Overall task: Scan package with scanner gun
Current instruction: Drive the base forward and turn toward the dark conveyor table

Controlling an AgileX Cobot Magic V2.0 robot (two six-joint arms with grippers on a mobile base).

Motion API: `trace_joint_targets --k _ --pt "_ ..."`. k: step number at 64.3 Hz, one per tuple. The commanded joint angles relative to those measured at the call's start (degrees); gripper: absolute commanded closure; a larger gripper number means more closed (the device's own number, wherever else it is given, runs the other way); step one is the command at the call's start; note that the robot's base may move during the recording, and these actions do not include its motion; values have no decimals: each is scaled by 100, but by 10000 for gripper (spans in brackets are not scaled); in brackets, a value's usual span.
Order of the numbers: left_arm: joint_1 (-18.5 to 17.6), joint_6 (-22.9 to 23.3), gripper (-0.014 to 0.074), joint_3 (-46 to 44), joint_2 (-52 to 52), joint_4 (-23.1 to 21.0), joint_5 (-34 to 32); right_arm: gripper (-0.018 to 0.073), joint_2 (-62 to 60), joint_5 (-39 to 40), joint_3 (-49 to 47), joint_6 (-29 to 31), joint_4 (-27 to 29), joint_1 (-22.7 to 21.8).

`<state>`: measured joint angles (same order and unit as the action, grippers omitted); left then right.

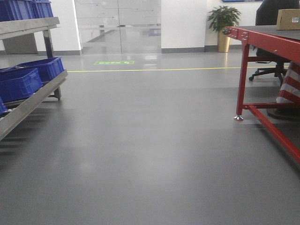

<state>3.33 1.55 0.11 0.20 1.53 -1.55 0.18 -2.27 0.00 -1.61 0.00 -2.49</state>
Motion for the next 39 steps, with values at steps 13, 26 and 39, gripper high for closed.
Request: trace_joint_targets --k 13,26,39 --pt "-28 3 707 -11 -20 -32 -86 713 -18 99 0 22 33 -16" --pt "-28 3 707 -11 -20 -32 -86 713 -18 99 0 22 33 -16" --pt "-28 3 707 -11 -20 -32 -86 713 -18 99 0 22 33 -16"
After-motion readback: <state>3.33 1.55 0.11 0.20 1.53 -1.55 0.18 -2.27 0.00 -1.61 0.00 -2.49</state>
